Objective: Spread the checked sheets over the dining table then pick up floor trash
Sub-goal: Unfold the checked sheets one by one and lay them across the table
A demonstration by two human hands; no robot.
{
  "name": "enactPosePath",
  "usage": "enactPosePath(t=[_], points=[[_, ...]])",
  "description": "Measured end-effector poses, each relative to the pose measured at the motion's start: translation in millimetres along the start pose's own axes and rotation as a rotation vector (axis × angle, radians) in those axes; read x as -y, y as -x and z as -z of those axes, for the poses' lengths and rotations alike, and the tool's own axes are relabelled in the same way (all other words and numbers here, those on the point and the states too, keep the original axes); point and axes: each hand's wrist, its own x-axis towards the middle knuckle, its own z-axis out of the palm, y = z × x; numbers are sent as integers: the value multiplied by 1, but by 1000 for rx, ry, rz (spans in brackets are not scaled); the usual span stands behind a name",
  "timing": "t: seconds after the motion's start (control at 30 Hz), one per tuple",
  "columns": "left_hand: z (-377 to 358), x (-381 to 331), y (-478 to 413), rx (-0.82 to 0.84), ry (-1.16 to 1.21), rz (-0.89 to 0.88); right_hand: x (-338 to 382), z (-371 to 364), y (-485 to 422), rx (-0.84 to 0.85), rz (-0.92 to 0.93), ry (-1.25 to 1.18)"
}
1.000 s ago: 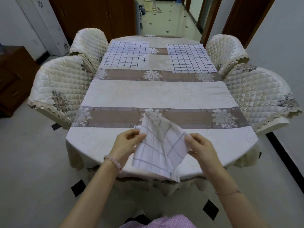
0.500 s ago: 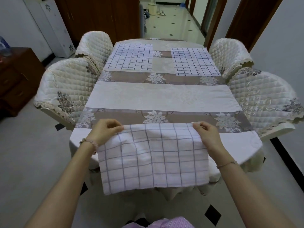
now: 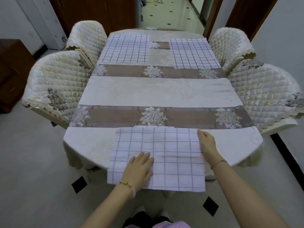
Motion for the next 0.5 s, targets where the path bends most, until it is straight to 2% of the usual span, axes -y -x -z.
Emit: enactPosePath(t=[0.1, 0.2, 0.37, 0.5], points=[[-9, 0, 5, 17, -56, 32, -13, 12, 11, 85, -125, -36], [-11, 3, 5, 77, -16, 30, -32, 25, 36, 169, -212, -74], [-11, -1, 6, 86, -5, 60, -63, 46, 87, 289, -254, 12], [-6, -8, 4, 48, -7, 107, -71, 51, 111, 309, -255, -51]])
